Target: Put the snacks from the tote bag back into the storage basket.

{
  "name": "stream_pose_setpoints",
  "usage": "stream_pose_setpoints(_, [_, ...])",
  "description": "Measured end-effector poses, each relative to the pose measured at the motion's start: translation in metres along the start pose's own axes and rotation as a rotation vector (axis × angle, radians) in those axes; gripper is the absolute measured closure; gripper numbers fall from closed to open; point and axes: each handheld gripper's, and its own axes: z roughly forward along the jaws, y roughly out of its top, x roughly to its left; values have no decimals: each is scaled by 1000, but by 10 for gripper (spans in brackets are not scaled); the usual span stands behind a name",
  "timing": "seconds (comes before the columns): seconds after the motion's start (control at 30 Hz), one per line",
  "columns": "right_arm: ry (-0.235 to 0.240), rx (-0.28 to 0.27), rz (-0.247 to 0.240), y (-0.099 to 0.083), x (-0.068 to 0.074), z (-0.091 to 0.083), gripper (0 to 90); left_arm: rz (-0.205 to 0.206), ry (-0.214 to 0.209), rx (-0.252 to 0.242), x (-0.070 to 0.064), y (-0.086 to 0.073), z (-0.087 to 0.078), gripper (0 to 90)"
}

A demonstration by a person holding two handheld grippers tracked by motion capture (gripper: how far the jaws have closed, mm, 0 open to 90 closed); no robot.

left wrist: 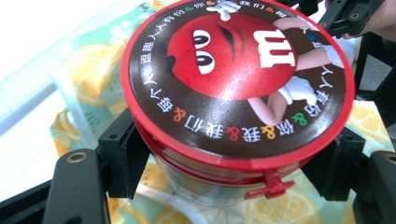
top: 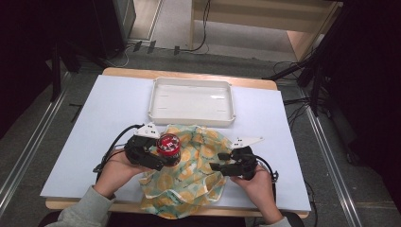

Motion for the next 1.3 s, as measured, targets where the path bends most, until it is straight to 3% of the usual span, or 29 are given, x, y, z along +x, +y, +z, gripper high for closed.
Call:
stream_pose_setpoints(0.13, [3, 1, -1, 1, 0, 0, 454, 10, 40, -3, 4, -1, -8, 260])
stream_pose_setpoints(0.8, [12, 5, -12, 3, 1, 3, 457, -55, 65, -25, 26, -9, -31, 261])
stream_pose_setpoints(0.9, [15, 4, -15, 4, 2, 4, 456, -71, 63, -32, 32, -8, -32, 261])
stream_pose_setpoints(1.2, [20, -6, -10, 4, 2, 3, 457, -83, 116, -29, 47, 1, -25, 261])
stream_pose_setpoints(1.3, [21, -8, -12, 4, 3, 2, 456, -62, 127, -44, 51, 3, -21, 261])
